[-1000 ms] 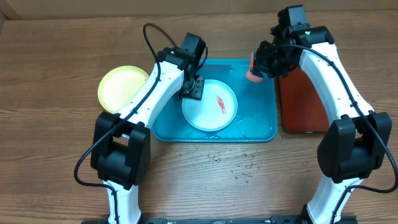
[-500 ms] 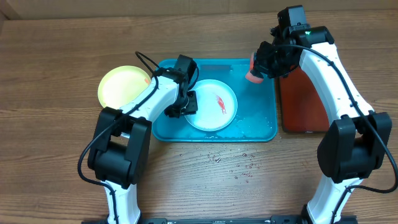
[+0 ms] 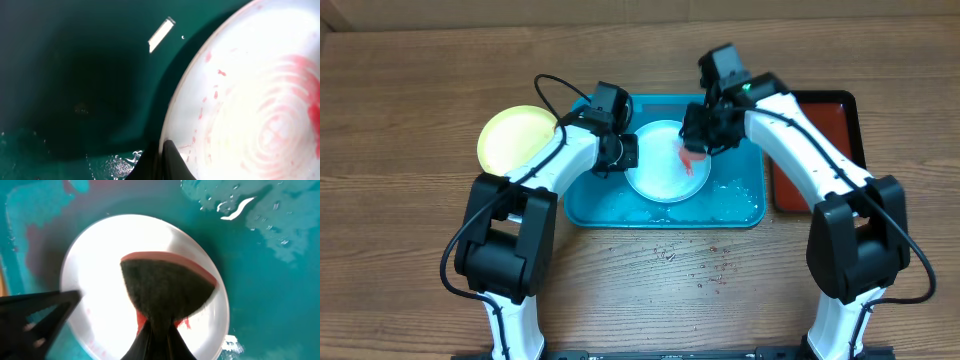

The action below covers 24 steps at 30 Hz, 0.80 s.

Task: Clean dirty plates on tray and stack at the side
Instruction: 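Bring the sponge in the right gripper down onto the white plate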

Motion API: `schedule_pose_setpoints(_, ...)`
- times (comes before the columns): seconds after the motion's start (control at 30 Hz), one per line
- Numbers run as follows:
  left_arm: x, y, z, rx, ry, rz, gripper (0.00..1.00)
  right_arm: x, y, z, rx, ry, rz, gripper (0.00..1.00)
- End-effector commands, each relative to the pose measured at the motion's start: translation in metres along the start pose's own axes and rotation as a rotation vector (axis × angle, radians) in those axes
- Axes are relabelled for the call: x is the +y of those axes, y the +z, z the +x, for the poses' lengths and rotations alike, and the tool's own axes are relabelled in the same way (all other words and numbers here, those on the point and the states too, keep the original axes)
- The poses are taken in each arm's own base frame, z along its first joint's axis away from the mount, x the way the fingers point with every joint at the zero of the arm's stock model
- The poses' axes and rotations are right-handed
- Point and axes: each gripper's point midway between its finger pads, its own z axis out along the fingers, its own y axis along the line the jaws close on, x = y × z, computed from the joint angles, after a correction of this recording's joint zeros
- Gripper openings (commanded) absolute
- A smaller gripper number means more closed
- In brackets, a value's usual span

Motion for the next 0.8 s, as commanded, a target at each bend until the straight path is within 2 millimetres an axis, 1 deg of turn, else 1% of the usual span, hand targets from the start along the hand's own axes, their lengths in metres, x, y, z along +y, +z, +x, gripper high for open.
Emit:
schedule_pose_setpoints(0.0, 0.001, 0.003, 0.006, 0.033, 0.099, 0.071, 0.04, -0.013, 0.016, 0.006, 0.0, 0.0, 0.026, 0.04)
schedule_pose_setpoints(0.13, 0.004, 0.003, 0.005, 0.031, 0.129, 0.072, 0.04, -0.019, 0.031, 0.011, -0.005, -0.033, 0.024, 0.04)
schedule_pose_setpoints(0.23, -0.001, 0.002, 0.006, 0.035, 0.144, 0.103, 0.04, -0.019, 0.042, 0.014, 0.013, -0.051, 0.02, 0.04)
schedule_pose_setpoints(0.33, -0.001, 0.002, 0.006, 0.036, 0.144, 0.103, 0.04, -0.022, 0.059, 0.025, 0.057, -0.052, 0.034, 0.04)
schedule_pose_setpoints(0.4, -0.004, 0.002, 0.007, 0.039, 0.143, 0.116, 0.04, -0.021, 0.073, 0.037, 0.113, -0.049, 0.017, 0.04)
schedule_pose_setpoints(0.47, -0.005, 0.002, 0.007, 0.04, 0.132, 0.123, 0.04, -0.019, 0.075, 0.041, 0.135, -0.045, 0.003, 0.04)
schedule_pose_setpoints(0.57, -0.011, 0.0, 0.007, 0.042, 0.126, 0.171, 0.04, -0.002, 0.074, 0.05, 0.178, -0.04, -0.087, 0.04)
schedule_pose_setpoints(0.63, -0.017, -0.002, 0.007, 0.046, 0.12, 0.223, 0.04, 0.013, 0.077, 0.059, 0.214, -0.051, -0.142, 0.04)
schedule_pose_setpoints(0.67, -0.026, -0.006, 0.008, 0.059, 0.1, 0.3, 0.04, 0.031, 0.081, 0.074, 0.248, -0.051, -0.174, 0.04)
schedule_pose_setpoints(0.77, -0.032, -0.009, 0.009, 0.07, 0.087, 0.346, 0.04, 0.051, 0.085, 0.086, 0.252, -0.094, -0.189, 0.04)
